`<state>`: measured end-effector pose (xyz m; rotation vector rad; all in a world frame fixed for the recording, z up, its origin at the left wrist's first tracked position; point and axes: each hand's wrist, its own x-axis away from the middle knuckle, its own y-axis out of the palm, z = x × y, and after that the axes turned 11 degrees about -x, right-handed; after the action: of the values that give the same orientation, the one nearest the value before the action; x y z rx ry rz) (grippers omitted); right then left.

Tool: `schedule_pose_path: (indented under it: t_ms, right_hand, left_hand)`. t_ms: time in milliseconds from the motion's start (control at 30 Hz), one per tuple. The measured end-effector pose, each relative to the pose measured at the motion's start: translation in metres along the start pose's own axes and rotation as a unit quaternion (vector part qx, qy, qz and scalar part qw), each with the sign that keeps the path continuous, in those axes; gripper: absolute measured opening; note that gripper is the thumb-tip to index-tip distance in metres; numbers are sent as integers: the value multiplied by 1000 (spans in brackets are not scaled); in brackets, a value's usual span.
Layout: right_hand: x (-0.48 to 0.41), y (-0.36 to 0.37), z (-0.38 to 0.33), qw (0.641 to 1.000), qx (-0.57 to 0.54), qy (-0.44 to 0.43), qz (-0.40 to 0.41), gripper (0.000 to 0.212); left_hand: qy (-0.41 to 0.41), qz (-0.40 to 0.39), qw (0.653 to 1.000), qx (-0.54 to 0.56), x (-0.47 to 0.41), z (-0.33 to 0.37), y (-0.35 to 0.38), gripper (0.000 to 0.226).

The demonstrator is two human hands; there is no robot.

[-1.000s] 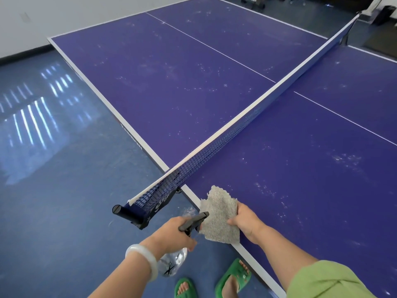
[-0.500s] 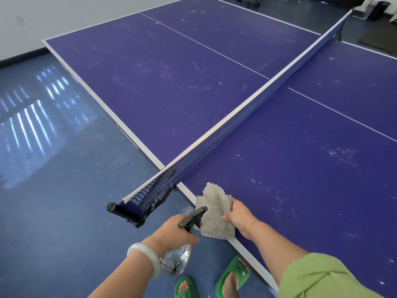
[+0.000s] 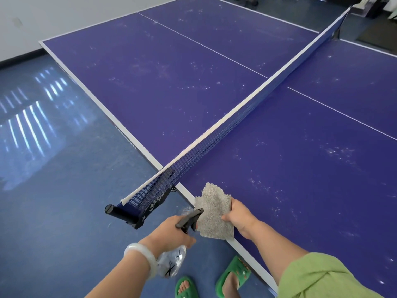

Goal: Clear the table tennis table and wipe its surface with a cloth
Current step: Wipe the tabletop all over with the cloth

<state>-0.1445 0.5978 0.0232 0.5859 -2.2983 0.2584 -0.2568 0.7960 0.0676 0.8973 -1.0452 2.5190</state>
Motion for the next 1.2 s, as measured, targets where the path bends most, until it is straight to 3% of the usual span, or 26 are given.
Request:
schedule_pose_path:
  t_ms: [233, 600, 933, 1067, 1200]
  right_hand:
    - [0, 3, -1, 1000, 0, -4, 1, 52]
    - [5, 3, -1, 1000, -14, -1, 11, 51]
    - [4, 5, -3, 998, -51, 16, 22, 52]
    - [6, -6, -21, 992, -88, 56, 76, 49]
    - [11, -30, -61, 986, -107, 30, 123, 52]
  left_hand:
    - [12, -64, 998, -4, 13, -4, 16, 35]
    - [6, 44, 998, 46, -2, 8, 0, 30]
    - [15, 65, 995, 69, -2, 2, 6, 27]
    - [-6, 105, 989, 103, -1, -4, 3, 29]
    - [-26, 122, 983, 133, 0, -13, -1, 30]
